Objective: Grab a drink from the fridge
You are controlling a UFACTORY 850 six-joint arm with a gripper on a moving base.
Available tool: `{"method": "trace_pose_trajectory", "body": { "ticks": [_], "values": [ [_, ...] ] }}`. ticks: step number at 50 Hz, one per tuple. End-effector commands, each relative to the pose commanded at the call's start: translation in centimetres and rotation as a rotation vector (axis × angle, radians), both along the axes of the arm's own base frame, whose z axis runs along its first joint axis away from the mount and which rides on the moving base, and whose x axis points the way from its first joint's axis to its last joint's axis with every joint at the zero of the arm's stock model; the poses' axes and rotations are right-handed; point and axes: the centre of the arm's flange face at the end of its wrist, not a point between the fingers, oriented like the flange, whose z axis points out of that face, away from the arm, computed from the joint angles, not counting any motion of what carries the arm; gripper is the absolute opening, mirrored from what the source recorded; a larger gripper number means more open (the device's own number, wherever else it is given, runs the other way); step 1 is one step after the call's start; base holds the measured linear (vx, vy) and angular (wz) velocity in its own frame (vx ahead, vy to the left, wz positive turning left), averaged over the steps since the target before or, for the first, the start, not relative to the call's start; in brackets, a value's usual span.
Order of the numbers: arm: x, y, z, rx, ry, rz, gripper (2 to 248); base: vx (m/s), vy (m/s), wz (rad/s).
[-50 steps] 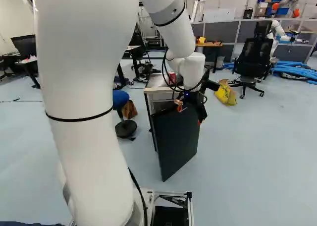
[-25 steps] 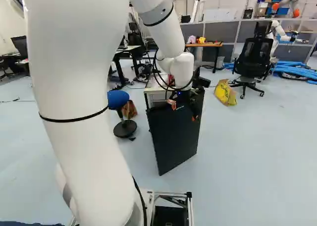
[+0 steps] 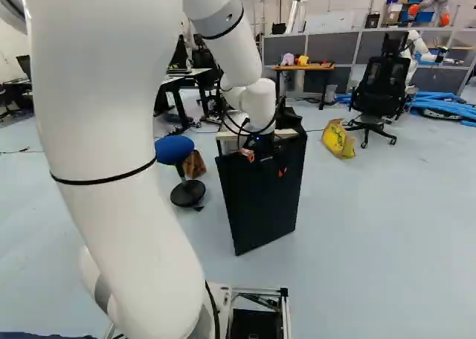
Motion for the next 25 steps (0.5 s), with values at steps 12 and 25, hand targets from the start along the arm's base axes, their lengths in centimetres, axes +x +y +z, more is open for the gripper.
{"method": "trace_pose_trajectory", "body": {
  "ticks": [12, 25],
  "values": [
    [0.9, 1.9, 0.0, -0.016, -0.007, 0.057, 247, 0.000, 0.000, 0.000],
    [2.3, 3.9, 0.0, -0.033, -0.009, 0.124, 247, 0.000, 0.000, 0.000]
  ]
}}
